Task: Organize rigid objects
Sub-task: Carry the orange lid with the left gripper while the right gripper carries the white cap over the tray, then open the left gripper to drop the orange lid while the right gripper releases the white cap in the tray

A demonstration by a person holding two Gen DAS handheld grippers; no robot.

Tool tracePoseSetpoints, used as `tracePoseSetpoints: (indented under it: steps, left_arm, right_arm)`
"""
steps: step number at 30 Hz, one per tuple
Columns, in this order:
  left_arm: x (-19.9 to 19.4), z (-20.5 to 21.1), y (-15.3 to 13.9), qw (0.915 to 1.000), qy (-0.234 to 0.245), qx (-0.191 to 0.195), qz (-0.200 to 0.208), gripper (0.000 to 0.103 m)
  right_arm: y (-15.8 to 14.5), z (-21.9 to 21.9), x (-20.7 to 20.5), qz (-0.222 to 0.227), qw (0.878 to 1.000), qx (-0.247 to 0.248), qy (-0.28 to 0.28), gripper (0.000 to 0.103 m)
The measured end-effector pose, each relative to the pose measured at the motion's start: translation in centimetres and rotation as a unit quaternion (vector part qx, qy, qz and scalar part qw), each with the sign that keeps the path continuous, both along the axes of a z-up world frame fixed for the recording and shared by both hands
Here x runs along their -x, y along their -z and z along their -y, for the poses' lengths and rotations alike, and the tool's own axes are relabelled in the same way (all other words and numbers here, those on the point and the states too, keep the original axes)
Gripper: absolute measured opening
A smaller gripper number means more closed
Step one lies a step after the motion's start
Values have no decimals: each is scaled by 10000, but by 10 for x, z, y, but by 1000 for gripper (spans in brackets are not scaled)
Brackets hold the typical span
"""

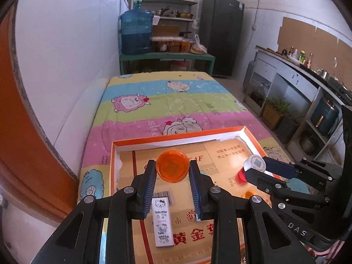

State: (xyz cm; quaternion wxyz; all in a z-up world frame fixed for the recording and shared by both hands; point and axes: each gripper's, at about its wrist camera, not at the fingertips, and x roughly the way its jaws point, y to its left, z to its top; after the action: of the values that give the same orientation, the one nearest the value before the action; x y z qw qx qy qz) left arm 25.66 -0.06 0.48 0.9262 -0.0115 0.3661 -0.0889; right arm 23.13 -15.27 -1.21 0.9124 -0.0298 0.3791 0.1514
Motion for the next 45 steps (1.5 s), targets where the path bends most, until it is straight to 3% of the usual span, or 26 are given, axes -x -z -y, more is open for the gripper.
tracePoseSetpoints:
  steps: [21, 45]
  left_arm:
    - [-67, -11, 47, 9963, -185, 129, -829, 30]
    - [-85, -8, 85, 9904, -251, -170, -1348, 30]
  right_arm:
    - [30, -5, -55, -585, 9982, 95, -35, 30]
    - [58, -12, -76, -975, 9949, 223, -106, 30]
